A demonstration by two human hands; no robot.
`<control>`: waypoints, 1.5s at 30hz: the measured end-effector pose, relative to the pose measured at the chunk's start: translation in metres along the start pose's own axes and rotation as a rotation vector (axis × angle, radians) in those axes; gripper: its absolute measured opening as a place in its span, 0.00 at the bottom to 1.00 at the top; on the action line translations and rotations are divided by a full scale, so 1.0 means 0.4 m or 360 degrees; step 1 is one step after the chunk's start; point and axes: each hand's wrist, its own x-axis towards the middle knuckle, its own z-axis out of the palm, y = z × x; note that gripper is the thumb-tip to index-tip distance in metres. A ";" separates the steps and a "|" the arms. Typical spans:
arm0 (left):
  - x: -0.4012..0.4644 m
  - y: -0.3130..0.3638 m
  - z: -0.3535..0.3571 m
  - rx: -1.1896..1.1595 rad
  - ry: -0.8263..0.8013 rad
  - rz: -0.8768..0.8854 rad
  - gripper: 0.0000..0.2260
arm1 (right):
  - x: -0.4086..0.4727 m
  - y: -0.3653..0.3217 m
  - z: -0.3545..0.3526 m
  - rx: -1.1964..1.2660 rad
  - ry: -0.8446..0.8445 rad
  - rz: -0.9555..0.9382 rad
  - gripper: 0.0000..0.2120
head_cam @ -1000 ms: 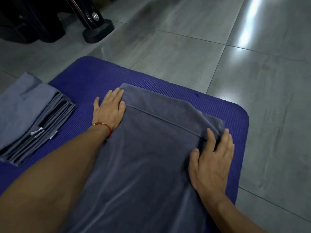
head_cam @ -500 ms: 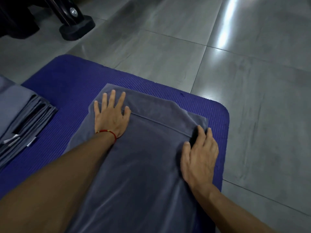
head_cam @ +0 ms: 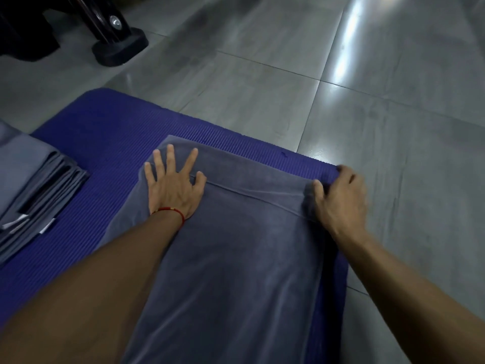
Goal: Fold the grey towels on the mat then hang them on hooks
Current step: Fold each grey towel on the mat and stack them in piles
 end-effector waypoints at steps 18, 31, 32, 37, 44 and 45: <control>-0.260 -0.177 -0.053 0.0065 -0.0317 0.0227 0.26 | -0.155 -0.043 0.112 -0.0548 -0.0271 -0.0647 0.33; -0.857 -0.552 -0.130 -0.0294 0.0183 -0.0648 0.22 | -1.073 -0.134 0.085 -0.0220 -0.0659 -0.1026 0.35; -0.861 -0.565 -0.137 -0.0157 0.0175 -0.0680 0.18 | -1.115 -0.124 0.078 -0.0227 -0.0675 -0.1045 0.35; -0.807 -0.601 -0.208 -0.0232 -0.0246 -0.0776 0.11 | -1.184 -0.078 0.055 -0.0273 -0.0734 -0.1116 0.36; -0.837 -0.605 -0.238 -0.0225 -0.0241 -0.0894 0.13 | -1.185 -0.070 0.059 -0.0312 -0.0755 -0.1157 0.34; -0.862 -0.604 -0.237 -0.0277 -0.0207 -0.0893 0.12 | -1.185 -0.070 0.060 -0.0323 -0.0756 -0.1161 0.34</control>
